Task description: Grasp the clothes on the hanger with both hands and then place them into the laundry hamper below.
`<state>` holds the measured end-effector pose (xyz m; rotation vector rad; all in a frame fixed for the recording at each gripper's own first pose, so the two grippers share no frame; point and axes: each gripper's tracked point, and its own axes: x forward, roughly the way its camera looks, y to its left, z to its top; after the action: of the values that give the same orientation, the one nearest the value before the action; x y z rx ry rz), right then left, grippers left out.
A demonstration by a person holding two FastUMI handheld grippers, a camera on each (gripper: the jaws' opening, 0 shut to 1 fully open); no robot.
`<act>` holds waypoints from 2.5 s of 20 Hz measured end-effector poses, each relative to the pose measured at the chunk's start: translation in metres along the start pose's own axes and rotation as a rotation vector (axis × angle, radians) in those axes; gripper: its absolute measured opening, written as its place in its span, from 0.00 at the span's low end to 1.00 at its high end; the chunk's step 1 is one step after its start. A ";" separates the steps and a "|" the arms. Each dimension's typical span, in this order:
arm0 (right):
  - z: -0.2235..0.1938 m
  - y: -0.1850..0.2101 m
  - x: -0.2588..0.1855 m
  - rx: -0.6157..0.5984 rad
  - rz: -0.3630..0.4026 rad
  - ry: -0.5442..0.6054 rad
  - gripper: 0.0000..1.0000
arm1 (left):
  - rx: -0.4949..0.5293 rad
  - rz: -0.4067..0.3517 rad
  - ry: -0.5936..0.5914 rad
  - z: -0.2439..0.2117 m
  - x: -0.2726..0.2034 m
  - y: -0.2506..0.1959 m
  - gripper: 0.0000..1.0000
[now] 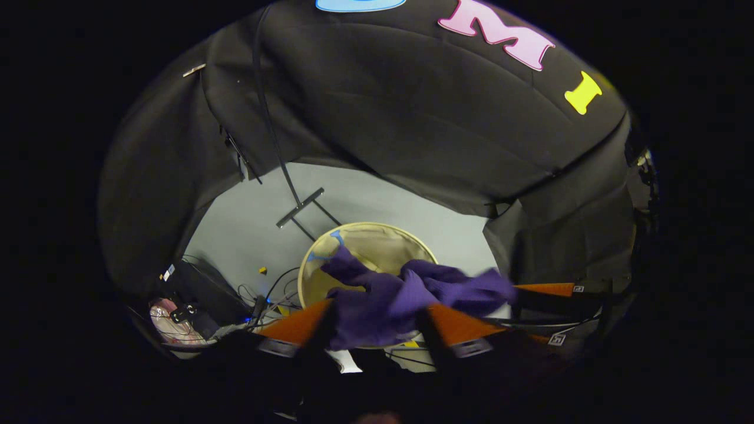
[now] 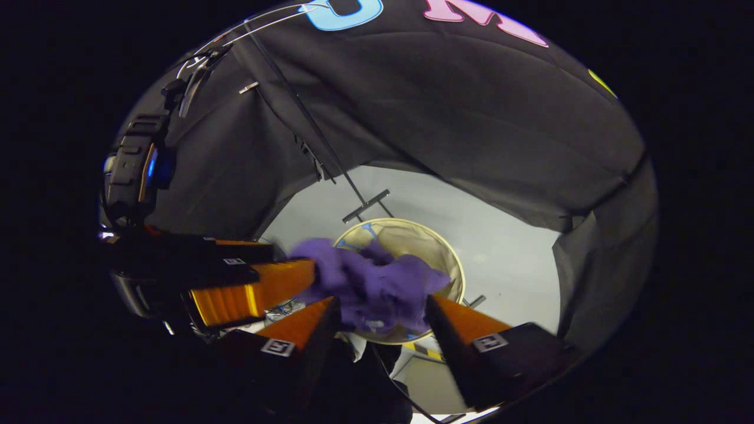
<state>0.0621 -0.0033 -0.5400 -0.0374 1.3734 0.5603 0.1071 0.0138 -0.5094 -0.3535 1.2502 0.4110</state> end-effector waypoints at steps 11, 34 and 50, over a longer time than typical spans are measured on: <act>0.022 -0.010 -0.023 0.062 -0.015 -0.067 0.99 | -0.034 -0.016 -0.106 0.013 -0.010 0.009 0.96; 0.069 0.136 -0.297 0.132 -0.217 -0.867 0.98 | 0.241 -0.290 -0.909 0.043 -0.339 0.058 0.95; 0.039 0.207 -0.486 0.054 -0.313 -1.412 1.00 | 0.334 -0.426 -1.321 0.008 -0.498 0.053 0.92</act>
<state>-0.0274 0.0177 -0.0183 0.1624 -0.0074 0.1629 -0.0418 0.0111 -0.0313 -0.0047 -0.0735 0.0045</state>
